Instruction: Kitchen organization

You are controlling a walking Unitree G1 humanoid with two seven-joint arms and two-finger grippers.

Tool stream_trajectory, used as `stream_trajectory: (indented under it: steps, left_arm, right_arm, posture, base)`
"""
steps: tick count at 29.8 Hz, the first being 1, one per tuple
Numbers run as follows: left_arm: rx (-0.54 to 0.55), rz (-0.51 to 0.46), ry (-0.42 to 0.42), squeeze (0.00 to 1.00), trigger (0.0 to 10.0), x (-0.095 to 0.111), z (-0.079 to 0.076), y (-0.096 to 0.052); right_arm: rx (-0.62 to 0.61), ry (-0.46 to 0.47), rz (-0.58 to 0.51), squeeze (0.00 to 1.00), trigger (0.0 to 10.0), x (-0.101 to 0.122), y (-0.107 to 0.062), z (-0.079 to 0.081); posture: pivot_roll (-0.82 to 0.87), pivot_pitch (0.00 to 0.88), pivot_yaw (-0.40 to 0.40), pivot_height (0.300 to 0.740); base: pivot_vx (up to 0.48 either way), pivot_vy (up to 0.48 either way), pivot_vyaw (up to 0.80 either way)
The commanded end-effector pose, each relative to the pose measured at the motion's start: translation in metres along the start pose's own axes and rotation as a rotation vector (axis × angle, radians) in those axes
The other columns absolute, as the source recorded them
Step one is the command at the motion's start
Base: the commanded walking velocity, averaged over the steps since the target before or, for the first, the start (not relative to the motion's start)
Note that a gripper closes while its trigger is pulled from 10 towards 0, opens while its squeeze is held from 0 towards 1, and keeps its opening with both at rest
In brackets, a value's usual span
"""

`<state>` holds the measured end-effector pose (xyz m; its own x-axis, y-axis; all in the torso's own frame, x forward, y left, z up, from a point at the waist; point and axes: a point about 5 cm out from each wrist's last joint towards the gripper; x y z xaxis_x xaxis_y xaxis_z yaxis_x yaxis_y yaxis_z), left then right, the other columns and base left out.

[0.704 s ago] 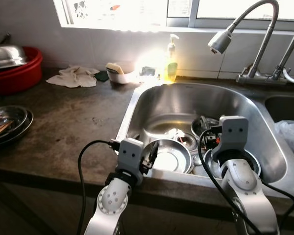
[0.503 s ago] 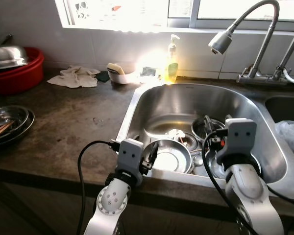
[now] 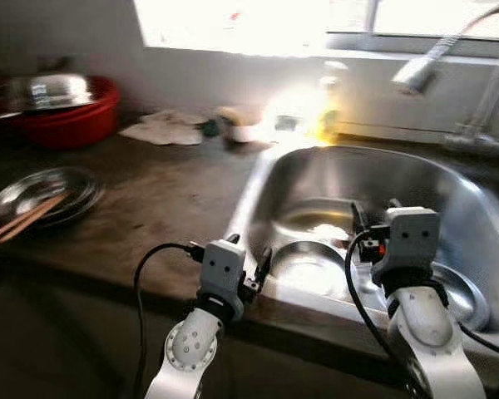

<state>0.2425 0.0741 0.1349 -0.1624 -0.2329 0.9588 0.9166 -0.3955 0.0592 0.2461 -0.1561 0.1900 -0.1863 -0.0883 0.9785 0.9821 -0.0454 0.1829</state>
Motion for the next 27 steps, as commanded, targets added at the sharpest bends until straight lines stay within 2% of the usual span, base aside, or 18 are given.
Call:
stream_trajectory:
  steps: [1, 5, 11, 19, 24, 27]
  left_arm:
    - [0.004, -0.003, 0.012, 0.0, 10.0, -0.0008, 0.0033, -0.0014]
    - [0.004, 0.001, 0.011, 0.0, 10.0, -0.0014, 0.0037, -0.0013]
    - [-0.003, 0.002, 0.011, 0.0, 10.0, -0.0009, 0.0027, 0.0006]
    - [0.0, -0.001, 0.012, 0.0, 10.0, -0.0003, 0.0025, 0.002]
    - [0.001, 0.005, 0.011, 0.0, 10.0, -0.0005, 0.0027, 0.0018]
    - [0.002, 0.002, 0.012, 0.0, 10.0, -0.0002, 0.0026, 0.0018]
  right_arm:
    - [-0.001, 0.006, -0.019, 0.0, 10.0, 0.0025, 0.0021, 0.0014]
    - [-0.003, 0.009, -0.016, 0.0, 10.0, 0.0025, 0.0024, 0.0015]
    - [-0.004, 0.015, -0.017, 0.0, 10.0, 0.0031, 0.0046, 0.0025]
    - [0.005, 0.016, -0.017, 0.0, 10.0, 0.0036, 0.0084, 0.0042]
    - [0.009, 0.019, -0.016, 0.0, 10.0, 0.0039, 0.0104, 0.0037]
    - [0.008, 0.021, -0.01, 0.0, 10.0, 0.0034, 0.011, 0.0032]
  posture:
    - [0.11, 0.0, -0.005, 0.74]
    - [0.11, 0.0, -0.006, 0.74]
    - [0.11, 0.0, -0.003, 0.74]
    - [0.11, 0.0, -0.005, 0.74]
    - [0.11, 0.0, -0.005, 0.74]
    - [0.11, 0.0, -0.003, 0.74]
  base:
    - [0.0, 0.0, 0.8]
    - [0.0, 0.067, 0.8]
    - [0.0, 0.473, 0.8]
    - [0.0, 0.0, 0.8]
    - [0.0, 0.464, 0.8]
    - [0.0, 0.0, 0.8]
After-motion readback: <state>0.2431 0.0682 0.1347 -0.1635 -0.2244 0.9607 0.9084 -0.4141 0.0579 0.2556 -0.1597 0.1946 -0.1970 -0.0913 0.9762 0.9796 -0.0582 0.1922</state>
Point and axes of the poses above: a point about 5 cm out from each wrist's last joint towards the gripper, its own y axis pointing out of the wrist towards the gripper, its own x axis along the axis of the wrist's last joint, z = x × y, and after that the axes turned 12 degrees about y, right-handed
